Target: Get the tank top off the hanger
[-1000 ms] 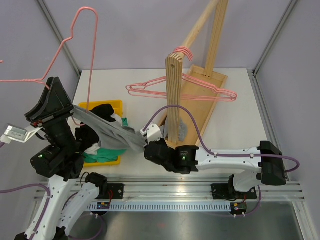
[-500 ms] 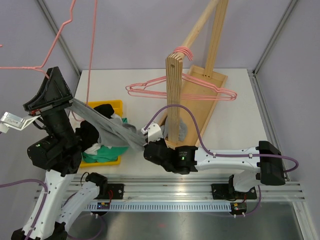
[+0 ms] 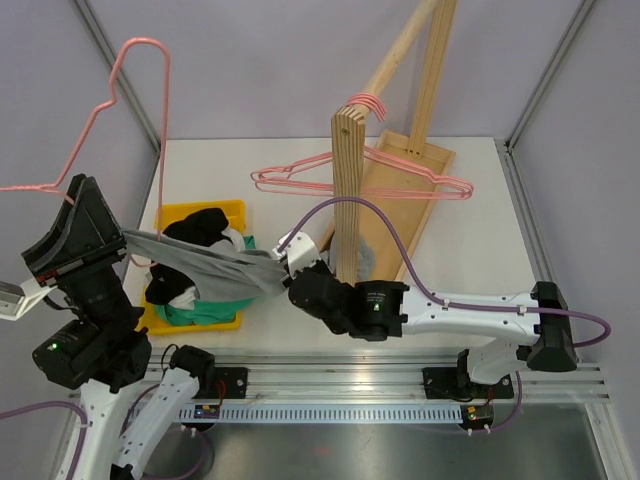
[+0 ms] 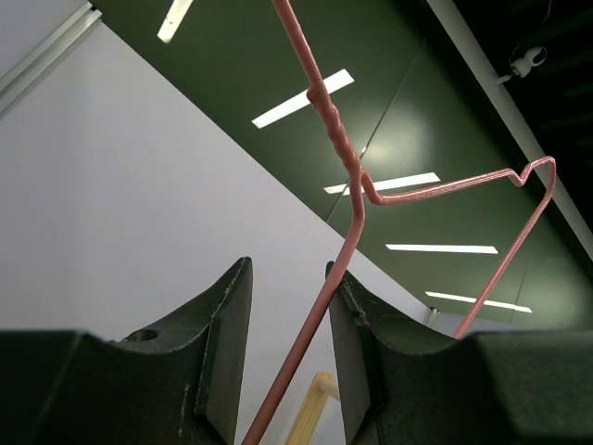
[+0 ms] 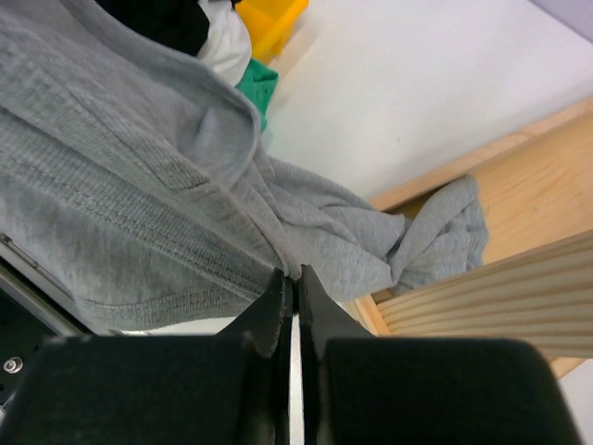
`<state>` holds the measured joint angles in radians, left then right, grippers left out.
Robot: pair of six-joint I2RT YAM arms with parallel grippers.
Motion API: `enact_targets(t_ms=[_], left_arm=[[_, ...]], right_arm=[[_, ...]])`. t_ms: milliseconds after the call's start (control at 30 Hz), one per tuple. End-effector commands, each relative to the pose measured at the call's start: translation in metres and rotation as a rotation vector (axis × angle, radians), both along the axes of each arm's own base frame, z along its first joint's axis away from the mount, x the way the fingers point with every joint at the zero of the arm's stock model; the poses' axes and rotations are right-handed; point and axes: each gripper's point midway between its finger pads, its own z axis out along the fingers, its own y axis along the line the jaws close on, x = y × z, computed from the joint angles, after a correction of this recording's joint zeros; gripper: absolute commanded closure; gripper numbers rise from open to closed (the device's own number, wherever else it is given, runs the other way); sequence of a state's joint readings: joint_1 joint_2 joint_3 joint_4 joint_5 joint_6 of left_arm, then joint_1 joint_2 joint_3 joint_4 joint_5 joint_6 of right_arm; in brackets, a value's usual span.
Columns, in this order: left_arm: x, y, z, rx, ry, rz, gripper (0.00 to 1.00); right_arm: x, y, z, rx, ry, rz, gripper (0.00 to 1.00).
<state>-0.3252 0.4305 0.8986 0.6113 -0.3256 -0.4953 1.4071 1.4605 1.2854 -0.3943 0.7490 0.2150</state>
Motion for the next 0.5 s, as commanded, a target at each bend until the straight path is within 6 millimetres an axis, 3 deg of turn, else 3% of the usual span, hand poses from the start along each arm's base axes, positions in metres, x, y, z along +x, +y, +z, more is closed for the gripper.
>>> enact_targets(t_ms=[0,100,167,267,400,433,467], left_arm=[[-0.003,-0.015,-0.002,0.056,-0.020,-0.063,1.00],[0.005,-0.027,-0.014,0.100,0.015,-0.102,1.00],[0.012,-0.030,-0.022,0.125,0.053,-0.097,1.00],[0.023,-0.029,-0.038,0.133,0.108,-0.068,1.00],[0.033,-0.026,-0.058,0.122,0.155,-0.047,1.00],[0.034,-0.026,-0.062,0.119,0.163,-0.049,1.00],[0.039,-0.026,-0.069,0.108,0.182,-0.051,1.00]], right_arm=[[0.006,0.006,0.035,0.036,-0.073,0.025,1.00],[0.001,0.016,0.050,0.099,-0.073,0.069,0.98],[-0.002,0.018,0.066,0.143,-0.076,0.090,0.88],[-0.011,0.016,0.092,0.201,-0.106,0.131,0.56],[-0.025,0.015,0.126,0.324,-0.134,0.220,0.33],[-0.034,0.019,0.132,0.357,-0.127,0.278,0.20],[-0.038,0.017,0.137,0.383,-0.130,0.307,0.18]])
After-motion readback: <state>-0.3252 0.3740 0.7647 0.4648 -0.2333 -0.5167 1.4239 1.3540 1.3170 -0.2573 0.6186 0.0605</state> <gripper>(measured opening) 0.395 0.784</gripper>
